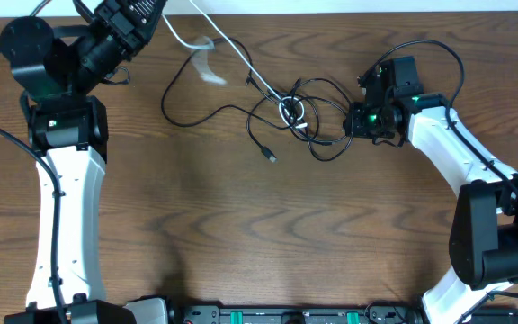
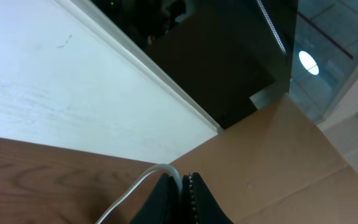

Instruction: Untangle cables

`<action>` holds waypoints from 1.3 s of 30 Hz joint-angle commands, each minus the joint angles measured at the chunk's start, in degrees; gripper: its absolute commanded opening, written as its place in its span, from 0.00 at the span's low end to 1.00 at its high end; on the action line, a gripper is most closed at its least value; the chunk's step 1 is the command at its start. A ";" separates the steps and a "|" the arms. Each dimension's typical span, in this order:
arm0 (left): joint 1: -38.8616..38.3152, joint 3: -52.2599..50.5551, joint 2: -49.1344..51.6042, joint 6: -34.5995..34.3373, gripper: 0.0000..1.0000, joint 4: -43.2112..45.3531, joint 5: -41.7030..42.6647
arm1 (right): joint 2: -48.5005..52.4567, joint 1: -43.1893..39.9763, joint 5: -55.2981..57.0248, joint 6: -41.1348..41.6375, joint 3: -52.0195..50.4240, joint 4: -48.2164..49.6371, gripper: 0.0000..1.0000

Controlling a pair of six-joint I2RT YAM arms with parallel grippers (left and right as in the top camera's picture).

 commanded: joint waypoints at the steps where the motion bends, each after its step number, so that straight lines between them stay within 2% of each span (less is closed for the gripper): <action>1: 0.42 1.88 -1.05 1.53 0.07 1.62 0.63 | 0.72 -0.39 0.87 0.92 -0.48 0.15 0.01; 13: 0.42 4.87 -1.09 -2.12 0.07 2.93 0.09 | 0.83 -0.46 2.78 0.92 -0.59 -0.55 0.01; 25: 0.39 9.64 -1.09 -6.91 0.07 2.93 5.73 | 1.42 -0.50 3.89 0.70 -0.68 -0.90 0.01; 28: -0.44 9.51 -1.01 -6.38 0.07 1.46 9.62 | 1.42 -0.50 3.56 0.46 -0.66 -0.70 0.06; 30: -1.64 9.31 -1.01 -3.65 0.07 -1.62 11.32 | 1.33 -0.50 0.83 -1.42 -0.55 -0.31 0.15; 33: -4.22 9.16 -1.01 5.40 0.07 -11.67 11.41 | 0.87 -0.48 -0.90 -2.03 -0.07 -0.44 0.26; 37: -7.34 9.16 -0.28 18.88 0.07 -28.61 6.19 | -0.20 -0.39 -0.85 -2.99 0.83 -2.16 0.35; 39: -8.09 9.16 0.48 22.69 0.07 -34.10 3.50 | -0.66 -0.39 -0.92 -3.69 1.44 -3.30 0.38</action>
